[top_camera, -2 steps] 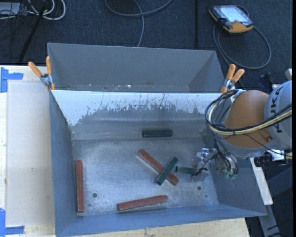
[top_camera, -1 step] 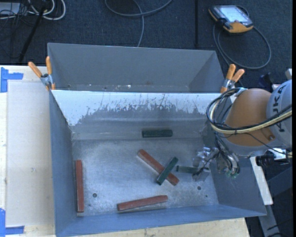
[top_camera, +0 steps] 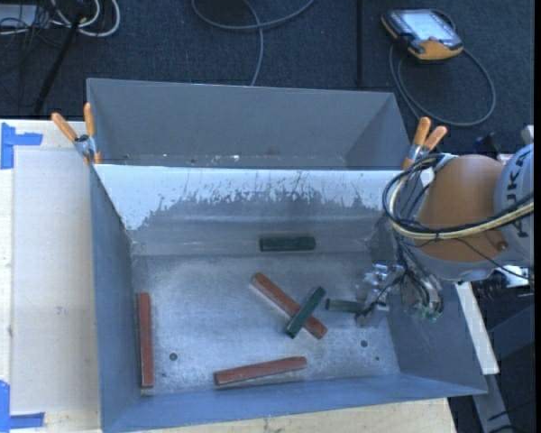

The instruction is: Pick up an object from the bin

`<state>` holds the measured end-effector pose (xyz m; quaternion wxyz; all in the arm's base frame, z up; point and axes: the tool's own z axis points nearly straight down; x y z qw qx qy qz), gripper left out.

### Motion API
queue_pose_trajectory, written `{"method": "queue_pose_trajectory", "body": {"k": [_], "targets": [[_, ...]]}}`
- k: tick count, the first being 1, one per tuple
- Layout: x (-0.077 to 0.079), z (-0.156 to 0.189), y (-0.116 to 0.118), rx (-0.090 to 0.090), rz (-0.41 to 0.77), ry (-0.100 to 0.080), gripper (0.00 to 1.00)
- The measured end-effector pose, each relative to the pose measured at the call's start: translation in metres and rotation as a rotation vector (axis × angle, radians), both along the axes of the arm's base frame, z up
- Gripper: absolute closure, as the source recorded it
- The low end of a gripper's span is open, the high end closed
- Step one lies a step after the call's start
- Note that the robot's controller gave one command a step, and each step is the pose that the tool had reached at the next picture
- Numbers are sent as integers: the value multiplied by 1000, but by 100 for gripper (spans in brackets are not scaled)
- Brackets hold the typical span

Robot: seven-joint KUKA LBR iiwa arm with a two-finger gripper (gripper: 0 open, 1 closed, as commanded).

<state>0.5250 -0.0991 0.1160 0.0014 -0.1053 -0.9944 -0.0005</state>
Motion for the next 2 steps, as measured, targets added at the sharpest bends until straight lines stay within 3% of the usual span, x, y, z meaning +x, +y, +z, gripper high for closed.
{"method": "queue_pose_trajectory", "body": {"k": [2], "targets": [[0, 23, 0, 0, 1, 0, 100]]}}
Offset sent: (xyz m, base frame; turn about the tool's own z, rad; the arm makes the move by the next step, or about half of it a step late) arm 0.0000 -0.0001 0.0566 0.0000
